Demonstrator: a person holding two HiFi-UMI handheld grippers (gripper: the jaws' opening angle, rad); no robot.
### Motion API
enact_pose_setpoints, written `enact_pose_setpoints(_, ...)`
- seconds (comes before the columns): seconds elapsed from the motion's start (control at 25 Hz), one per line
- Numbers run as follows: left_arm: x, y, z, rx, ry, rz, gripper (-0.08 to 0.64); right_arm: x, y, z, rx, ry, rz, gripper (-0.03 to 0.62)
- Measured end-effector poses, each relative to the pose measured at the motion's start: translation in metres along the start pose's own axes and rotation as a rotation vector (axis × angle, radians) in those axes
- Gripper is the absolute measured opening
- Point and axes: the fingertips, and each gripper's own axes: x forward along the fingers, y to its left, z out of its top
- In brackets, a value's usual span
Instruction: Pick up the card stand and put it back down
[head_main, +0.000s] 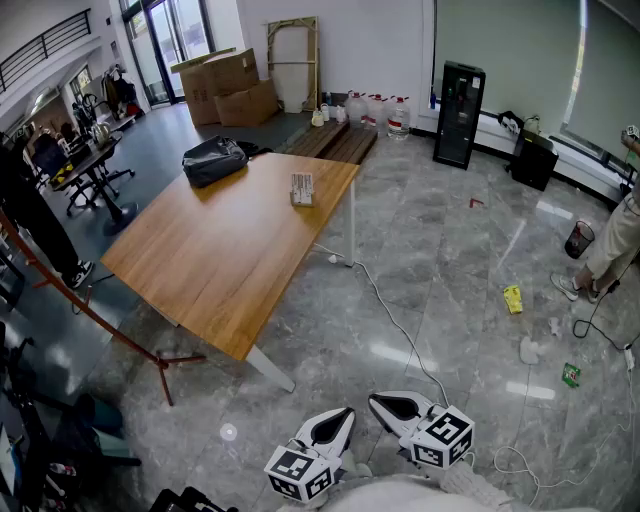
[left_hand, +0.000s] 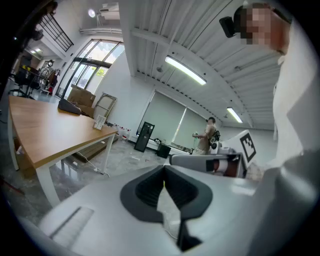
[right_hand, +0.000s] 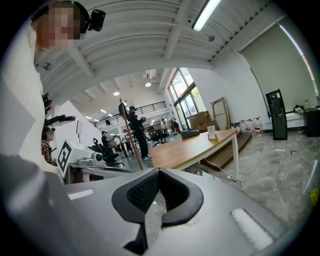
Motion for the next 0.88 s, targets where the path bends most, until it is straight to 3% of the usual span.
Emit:
enact_pose_setpoints(0.32,0.047,0.06,0.031,0.004,0.007,-0.012,0.008,0.059,-0.047,0.024,0.02,-0.001,0.005,-0.002)
enact_pose_setpoints(0.72,0.118,0.197,0.136,0.042,-0.028,-0.008,0.008,0.179,-0.142,0.107,0.012,-0.037,-0.057,-0.002)
enact_pose_setpoints(0.88,0.144,0.236,0.156,0.032,-0.011,-0.026,0.008,0.214,-0.169,0.129,0.029,-0.047,-0.083,-0.002)
